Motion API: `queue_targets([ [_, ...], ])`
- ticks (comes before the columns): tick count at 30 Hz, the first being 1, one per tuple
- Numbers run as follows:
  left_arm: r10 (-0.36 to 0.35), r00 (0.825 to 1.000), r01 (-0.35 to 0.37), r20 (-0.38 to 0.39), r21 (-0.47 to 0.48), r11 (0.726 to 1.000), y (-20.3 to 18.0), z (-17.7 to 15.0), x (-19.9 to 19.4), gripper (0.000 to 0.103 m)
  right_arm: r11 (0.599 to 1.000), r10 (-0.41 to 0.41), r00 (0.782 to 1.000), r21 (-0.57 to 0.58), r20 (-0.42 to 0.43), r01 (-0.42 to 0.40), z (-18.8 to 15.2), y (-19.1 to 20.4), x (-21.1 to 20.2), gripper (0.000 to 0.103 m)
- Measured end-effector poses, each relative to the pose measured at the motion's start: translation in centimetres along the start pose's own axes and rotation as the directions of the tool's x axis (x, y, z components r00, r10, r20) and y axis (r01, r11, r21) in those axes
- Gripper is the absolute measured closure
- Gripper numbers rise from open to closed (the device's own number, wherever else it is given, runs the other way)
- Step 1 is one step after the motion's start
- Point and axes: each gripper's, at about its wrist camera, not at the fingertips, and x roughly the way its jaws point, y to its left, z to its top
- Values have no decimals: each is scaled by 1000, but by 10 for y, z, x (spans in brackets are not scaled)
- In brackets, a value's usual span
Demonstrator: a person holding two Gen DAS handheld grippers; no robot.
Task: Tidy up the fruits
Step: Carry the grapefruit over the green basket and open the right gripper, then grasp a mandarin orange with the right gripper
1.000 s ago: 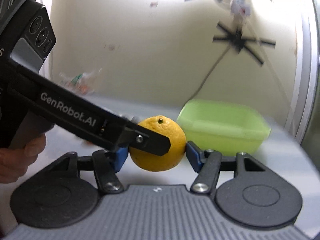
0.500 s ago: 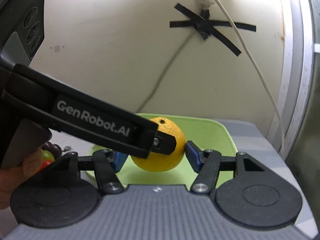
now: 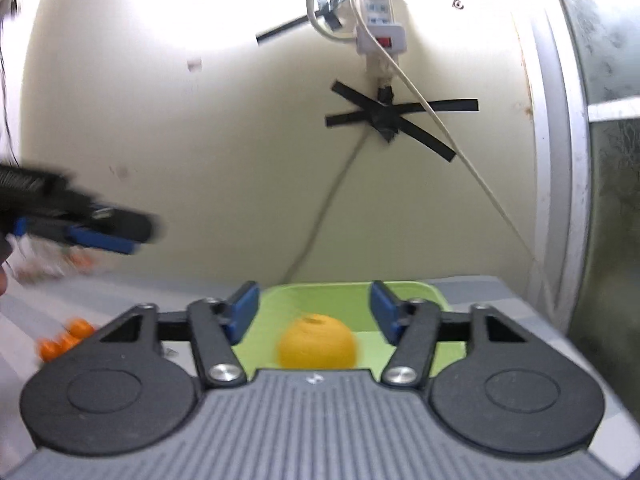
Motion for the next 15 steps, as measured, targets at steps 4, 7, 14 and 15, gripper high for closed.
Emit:
queue_targets([
  [4,117,993,-117,-4,-31,993,44,-32,-46,35,999,52,997,15,-49,-51,-23,21,0,61],
  [7,121,992,-124,-43,-66,990,59,-61,-63,35,993,114,988,1,-105,-114,-39,50,-7,62],
  [14,65,994,-73,-90,-94,993,63,-96,-62,38,983,169,959,-26,-226,-180,-55,87,14,62],
  [15,60,993,-69,-100,-89,994,58,-95,-54,38,982,177,951,-14,-252,-186,-61,94,24,62],
])
